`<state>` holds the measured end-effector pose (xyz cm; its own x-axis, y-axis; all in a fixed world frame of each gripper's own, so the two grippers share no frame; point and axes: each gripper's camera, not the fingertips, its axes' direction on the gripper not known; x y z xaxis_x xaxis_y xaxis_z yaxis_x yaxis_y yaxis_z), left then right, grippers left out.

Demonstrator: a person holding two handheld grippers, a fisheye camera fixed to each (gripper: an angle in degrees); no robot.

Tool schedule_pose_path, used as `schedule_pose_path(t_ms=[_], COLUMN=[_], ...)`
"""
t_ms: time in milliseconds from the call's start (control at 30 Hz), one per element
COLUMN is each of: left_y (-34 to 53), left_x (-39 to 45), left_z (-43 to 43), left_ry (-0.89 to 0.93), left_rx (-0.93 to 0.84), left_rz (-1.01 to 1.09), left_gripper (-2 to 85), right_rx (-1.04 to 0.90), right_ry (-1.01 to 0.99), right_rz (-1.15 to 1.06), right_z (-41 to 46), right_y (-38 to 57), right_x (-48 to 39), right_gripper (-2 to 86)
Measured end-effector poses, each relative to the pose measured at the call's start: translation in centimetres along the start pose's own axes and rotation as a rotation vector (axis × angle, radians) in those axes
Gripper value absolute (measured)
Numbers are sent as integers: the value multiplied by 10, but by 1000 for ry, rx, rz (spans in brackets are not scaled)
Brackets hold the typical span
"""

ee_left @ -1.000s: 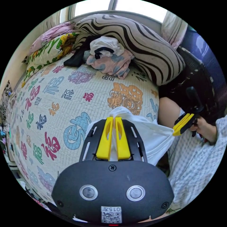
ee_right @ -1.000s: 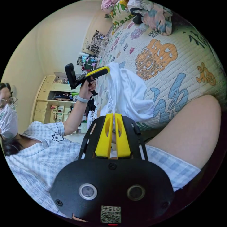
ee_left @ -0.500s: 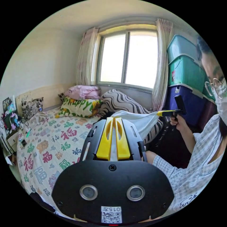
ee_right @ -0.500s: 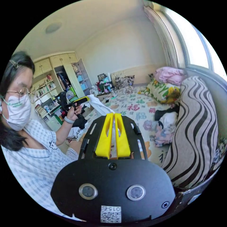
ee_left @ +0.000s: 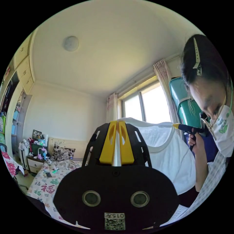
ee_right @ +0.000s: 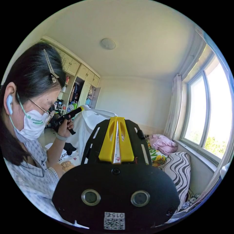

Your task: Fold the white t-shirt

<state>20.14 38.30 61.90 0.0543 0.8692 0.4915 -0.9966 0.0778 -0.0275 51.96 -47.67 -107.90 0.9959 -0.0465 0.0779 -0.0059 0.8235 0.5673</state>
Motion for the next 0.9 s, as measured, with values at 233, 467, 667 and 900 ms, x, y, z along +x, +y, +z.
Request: schedule_pose_path(t_ms=[233,467,667,900], left_y=[-28,30,165,258], left_x=[-14,-104,-250,-317], left_z=[14,148,306,192], left_ry=[-180,-371,-497,-291], left_rx=[-26,-394,-912,-1097], left_rz=[136,203,78,-316], left_gripper=[-6,-4,4,14], right_rx=[-20,-344,-738,-924], right_ry=[-68,-142,-327,-527], right_rz=[-34,71,432,494], right_z=[53,263,525,506], right_y=[-28,-2,113,282], right_x=[14,100,205,200], right_gripper=[-5,-1,58,70])
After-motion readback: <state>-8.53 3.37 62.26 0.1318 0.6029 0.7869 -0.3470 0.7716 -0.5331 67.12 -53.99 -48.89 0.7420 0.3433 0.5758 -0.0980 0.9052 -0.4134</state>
